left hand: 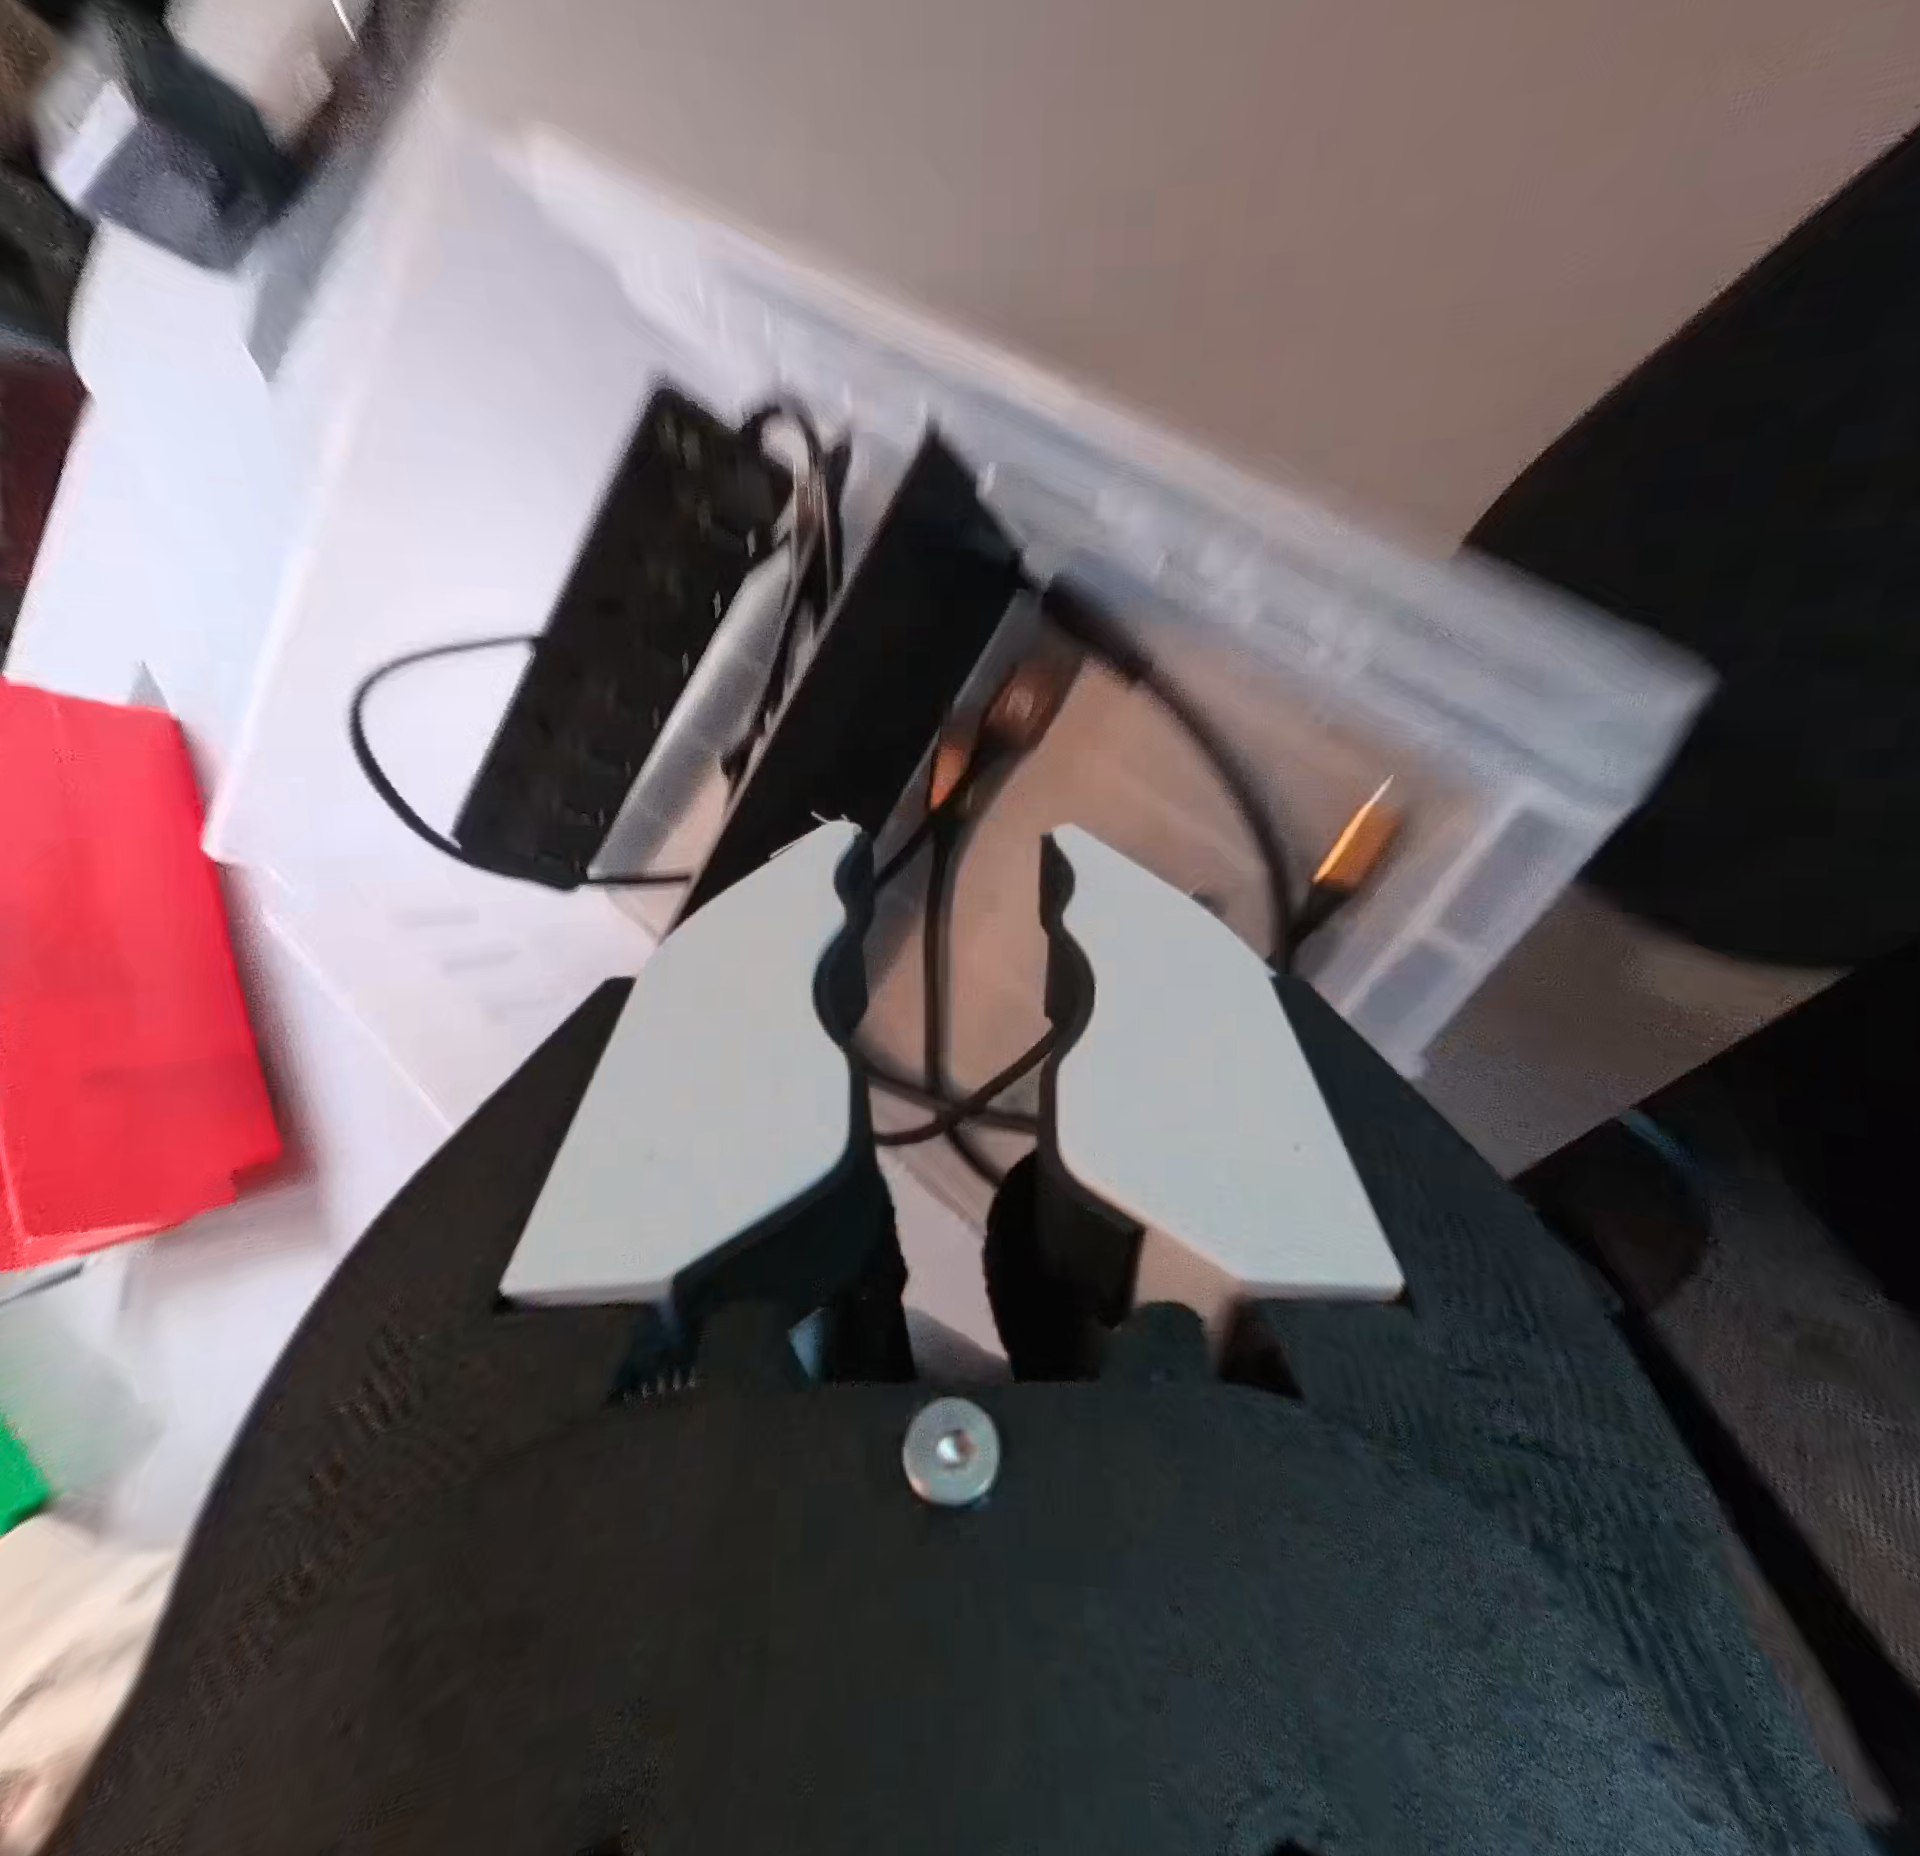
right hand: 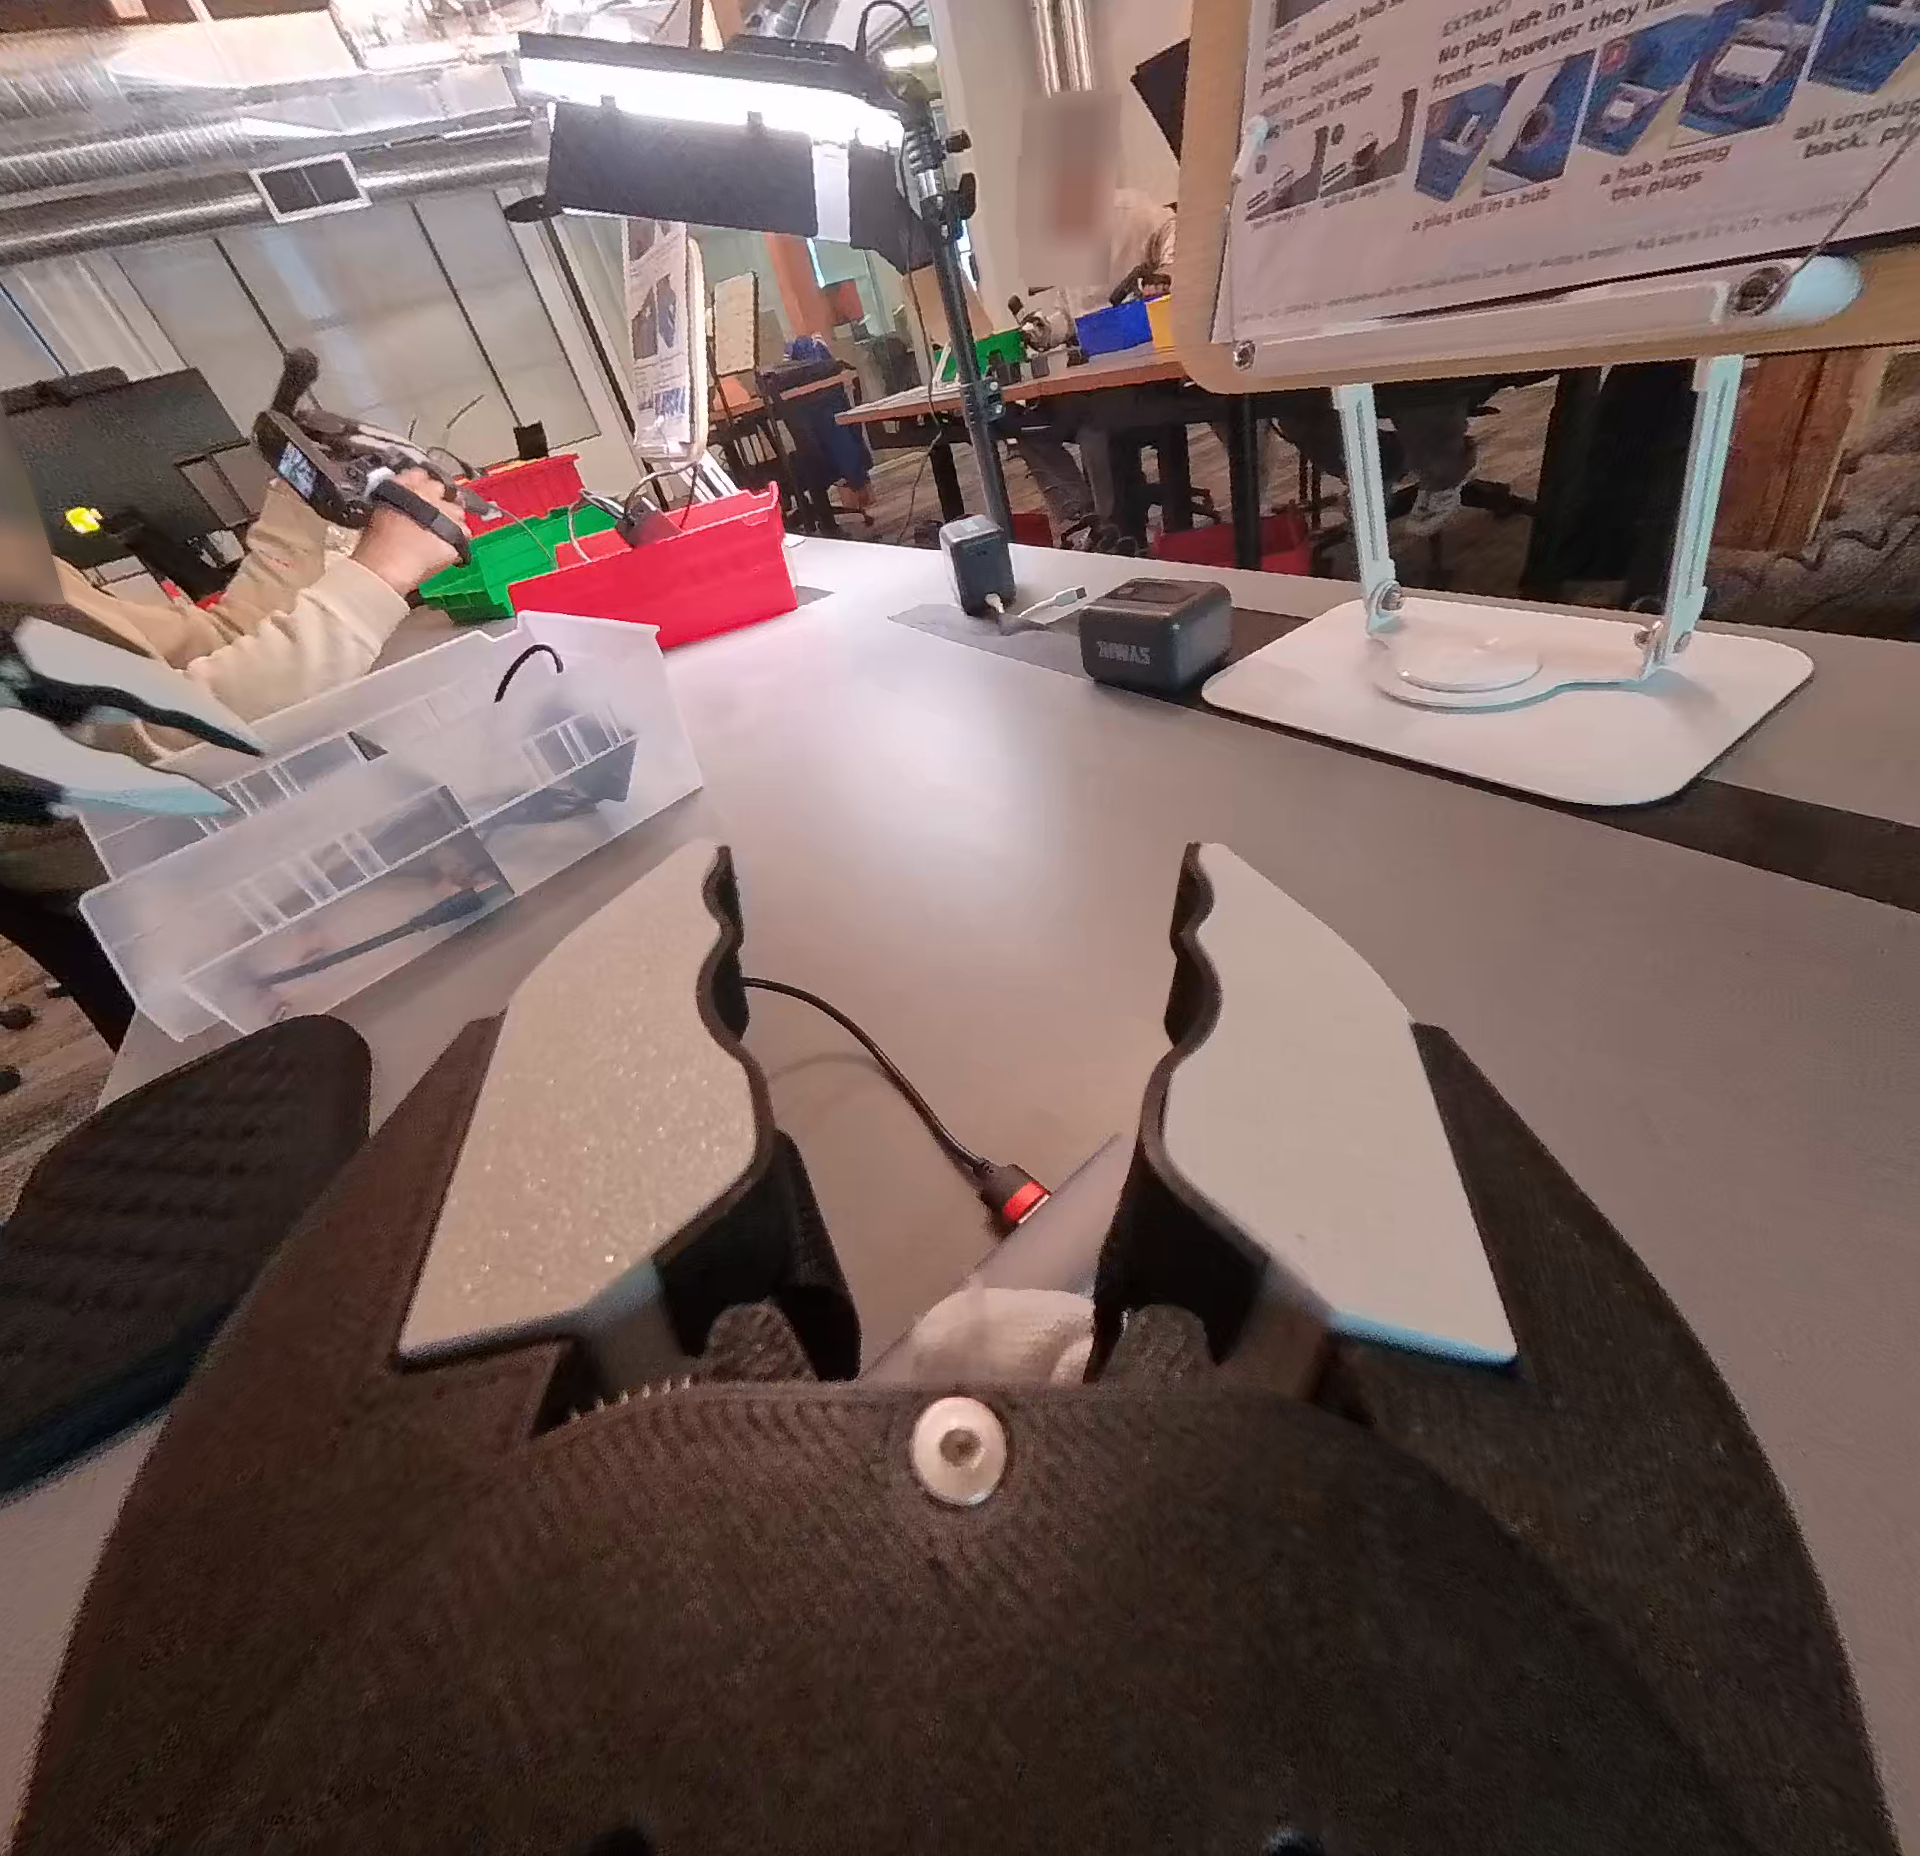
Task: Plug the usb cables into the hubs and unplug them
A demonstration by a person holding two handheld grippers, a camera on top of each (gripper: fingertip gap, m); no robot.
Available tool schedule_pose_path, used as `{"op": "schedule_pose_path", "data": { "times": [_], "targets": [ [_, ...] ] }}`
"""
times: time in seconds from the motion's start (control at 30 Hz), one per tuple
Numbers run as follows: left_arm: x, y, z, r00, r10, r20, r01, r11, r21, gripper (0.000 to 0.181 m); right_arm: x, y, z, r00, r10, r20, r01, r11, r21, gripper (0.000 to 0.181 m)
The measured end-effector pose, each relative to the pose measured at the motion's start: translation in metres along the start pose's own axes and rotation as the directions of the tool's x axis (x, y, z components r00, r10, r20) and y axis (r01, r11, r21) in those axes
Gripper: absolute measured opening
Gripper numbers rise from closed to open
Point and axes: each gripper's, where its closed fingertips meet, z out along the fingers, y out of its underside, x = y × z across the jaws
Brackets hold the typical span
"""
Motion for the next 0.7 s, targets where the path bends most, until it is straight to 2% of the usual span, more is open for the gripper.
{"op": "schedule_pose_path", "data": {
  "times": [0.07, 0.17, 0.3, 0.47, 0.53, 0.63, 0.7],
  "targets": [
    [0.0, 0.017, 0.023, 0.999, 0.029, -0.039, -0.032, 0.997, -0.073, 0.03, 0.0, 0.001, 0.0, 1.0, -0.012, 0.0, 0.012, 1.0, -0.004, 0.078],
    [0.001, 0.028, 0.052, 0.993, 0.069, -0.092, -0.081, 0.988, -0.133, 0.03, 0.001, 0.001, -0.001, 1.0, -0.019, -0.005, 0.019, 1.0, -0.003, 0.074],
    [-0.002, 0.036, 0.075, 0.987, 0.105, -0.121, -0.127, 0.975, -0.185, 0.029, 0.004, 0.001, -0.003, 1.0, 0.006, 0.002, -0.006, 1.0, 0.0, 0.068],
    [-0.003, 0.044, 0.089, 0.983, 0.125, -0.133, -0.152, 0.965, -0.215, 0.023, 0.002, 0.003, -0.001, 1.0, 0.014, 0.019, -0.014, 1.0, -0.015, 0.064],
    [-0.004, 0.045, 0.091, 0.984, 0.116, -0.136, -0.142, 0.968, -0.207, 0.012, 0.001, 0.005, -0.001, 1.0, 0.003, 0.017, -0.002, 1.0, -0.029, 0.063],
    [-0.003, 0.047, 0.085, 0.985, 0.086, -0.146, -0.115, 0.972, -0.206, 0.006, 0.002, 0.008, 0.0, 1.0, -0.008, 0.014, 0.008, 0.999, -0.041, 0.061],
    [-0.008, 0.047, 0.077, 0.991, 0.081, -0.104, -0.101, 0.974, -0.202, 0.004, 0.002, 0.009, 0.0, 1.0, -0.001, 0.018, 0.002, 0.999, -0.043, 0.061]
  ]
}}
